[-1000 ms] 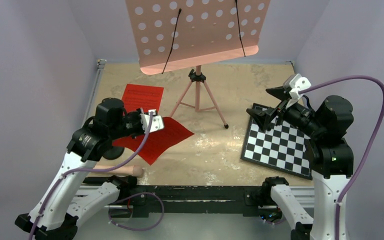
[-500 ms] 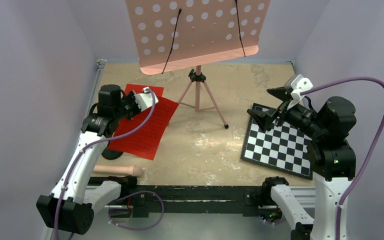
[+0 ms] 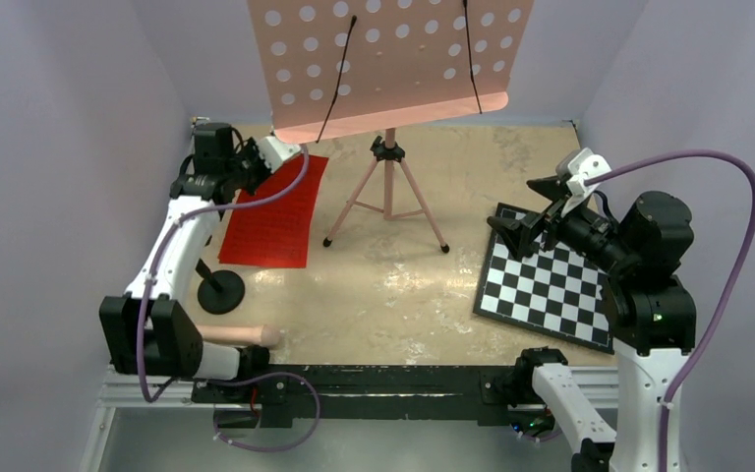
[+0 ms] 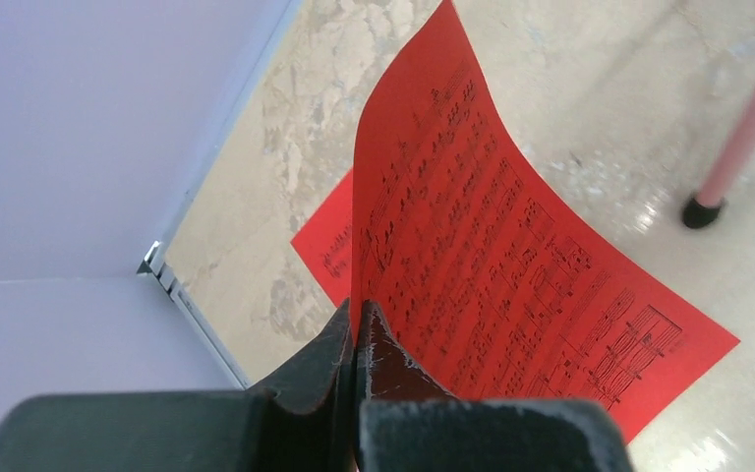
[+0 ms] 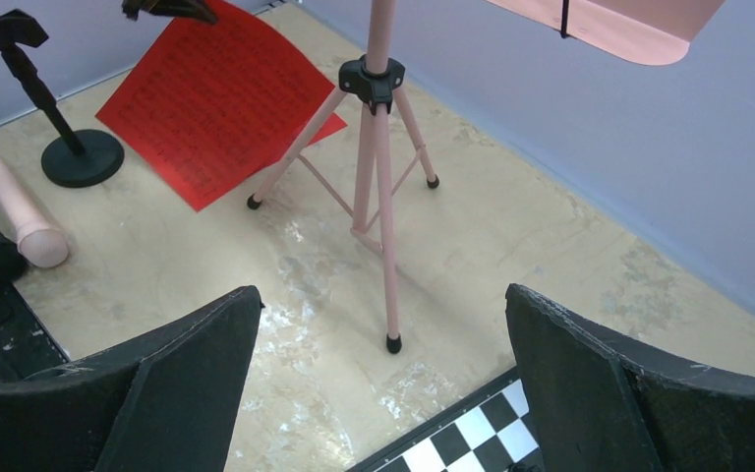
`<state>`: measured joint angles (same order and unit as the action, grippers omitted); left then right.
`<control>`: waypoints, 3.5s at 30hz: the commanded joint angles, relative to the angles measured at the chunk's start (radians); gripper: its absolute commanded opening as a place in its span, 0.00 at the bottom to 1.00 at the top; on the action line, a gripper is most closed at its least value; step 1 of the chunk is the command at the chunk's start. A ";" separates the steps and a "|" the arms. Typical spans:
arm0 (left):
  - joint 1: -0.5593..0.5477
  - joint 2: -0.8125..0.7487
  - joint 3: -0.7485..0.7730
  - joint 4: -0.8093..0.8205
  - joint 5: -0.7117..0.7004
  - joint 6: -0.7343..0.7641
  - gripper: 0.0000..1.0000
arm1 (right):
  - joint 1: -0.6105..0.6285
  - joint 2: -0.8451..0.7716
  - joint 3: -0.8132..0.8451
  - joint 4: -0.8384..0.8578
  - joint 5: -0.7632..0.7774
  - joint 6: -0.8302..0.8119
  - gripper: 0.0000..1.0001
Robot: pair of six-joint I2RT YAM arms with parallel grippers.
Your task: Pack up the instrument practice props
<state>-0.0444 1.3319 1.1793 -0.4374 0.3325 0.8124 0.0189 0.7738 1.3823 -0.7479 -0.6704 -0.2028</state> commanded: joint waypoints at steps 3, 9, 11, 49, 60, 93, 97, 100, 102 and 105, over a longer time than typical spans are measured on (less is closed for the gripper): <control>0.034 0.191 0.249 -0.093 0.036 -0.052 0.00 | 0.004 0.041 -0.037 0.094 -0.014 0.017 0.99; 0.039 0.332 0.384 -0.172 0.009 -0.006 0.00 | 0.005 0.104 -0.102 0.261 -0.103 0.030 0.99; 0.044 0.390 0.459 -0.254 0.015 -0.006 0.00 | 0.006 0.114 -0.122 0.347 -0.105 0.065 0.99; 0.123 0.467 0.598 -0.639 0.304 0.192 0.00 | 0.024 0.192 -0.179 0.403 -0.122 0.099 0.99; 0.122 0.622 0.723 -0.420 0.048 0.200 0.00 | 0.026 0.191 -0.167 0.373 -0.111 0.079 0.99; 0.069 0.189 0.309 -0.479 0.204 0.170 0.00 | 0.026 0.166 -0.190 0.345 -0.097 0.055 0.99; 0.072 0.135 0.303 -0.500 0.233 0.149 0.00 | 0.026 0.178 -0.186 0.354 -0.108 0.064 0.99; 0.072 0.125 0.292 -0.509 0.245 0.138 0.00 | 0.026 0.186 -0.191 0.366 -0.117 0.076 0.99; 0.072 0.139 0.281 -0.526 0.234 0.150 0.00 | 0.028 0.191 -0.197 0.377 -0.123 0.086 0.99; 0.072 0.158 0.267 -0.548 0.236 0.169 0.00 | 0.029 0.194 -0.197 0.386 -0.129 0.093 0.99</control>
<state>0.0223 1.4826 1.4601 -0.9546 0.5083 0.9657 0.0395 0.9638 1.1873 -0.4007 -0.7784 -0.1303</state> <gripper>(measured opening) 0.013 0.986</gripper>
